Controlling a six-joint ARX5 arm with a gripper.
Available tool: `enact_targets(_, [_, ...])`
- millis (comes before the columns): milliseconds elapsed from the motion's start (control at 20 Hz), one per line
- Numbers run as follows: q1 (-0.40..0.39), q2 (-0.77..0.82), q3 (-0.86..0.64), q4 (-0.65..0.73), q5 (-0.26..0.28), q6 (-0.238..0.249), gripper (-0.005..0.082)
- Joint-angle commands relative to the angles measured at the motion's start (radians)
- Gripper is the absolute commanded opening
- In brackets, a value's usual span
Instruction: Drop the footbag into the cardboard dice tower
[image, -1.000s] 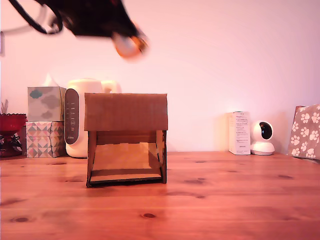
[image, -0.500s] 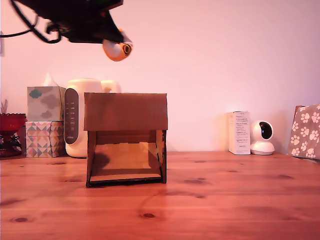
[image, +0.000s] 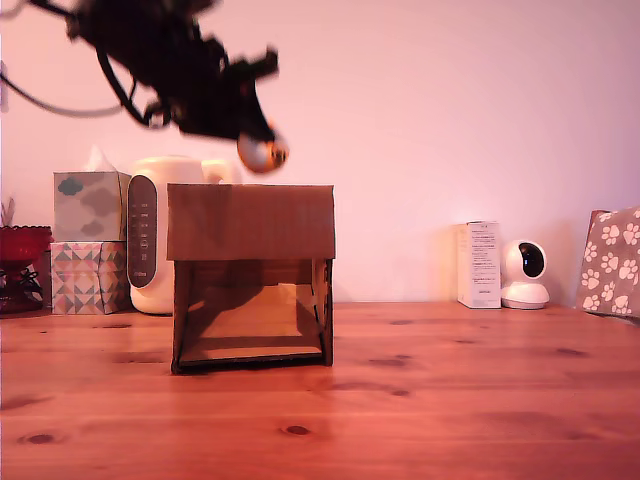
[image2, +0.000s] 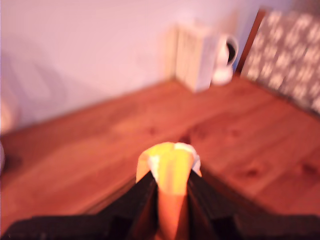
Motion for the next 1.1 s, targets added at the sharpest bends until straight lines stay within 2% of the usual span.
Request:
enact_targets(0, [0.005,0.006,0.005,0.012,0.001,0.010,0.0111])
enact_targets(100, [0.005,0.006,0.006,0.019,0.001,0.045,0.0154])
enact_targets(150, [0.005,0.006,0.006,0.022,0.001,0.059,0.0264])
enact_targets(250, [0.005,0.006,0.012,0.013,0.002,0.058,0.0616])
enact_targets(300, [0.005,0.006,0.018,-0.008,0.001,0.058,0.0700])
enact_targets(350, [0.005,0.005,0.029,-0.031,0.001,0.058,0.0705])
enact_targets(450, [-0.002,-0.009,0.046,-0.069,0.003,0.058,0.0665])
enact_targets(550, [-0.021,-0.052,0.046,-0.095,0.004,0.058,0.0532])
enact_targets(600, [-0.029,-0.080,0.046,-0.117,0.004,0.058,0.0420])
enact_targets(700, [-0.046,-0.128,0.046,-0.206,0.004,0.059,0.0091])
enact_targets(750, [-0.052,-0.146,0.046,-0.247,0.003,0.058,-0.0037])
enact_targets(800, [-0.058,-0.161,0.044,-0.275,0.003,0.058,-0.0011])
enact_targets(900, [-0.072,-0.184,0.018,-0.278,0.001,0.058,-0.0017])
enact_targets(1050, [-0.086,-0.238,-0.121,-0.149,0.001,0.055,-0.0017])
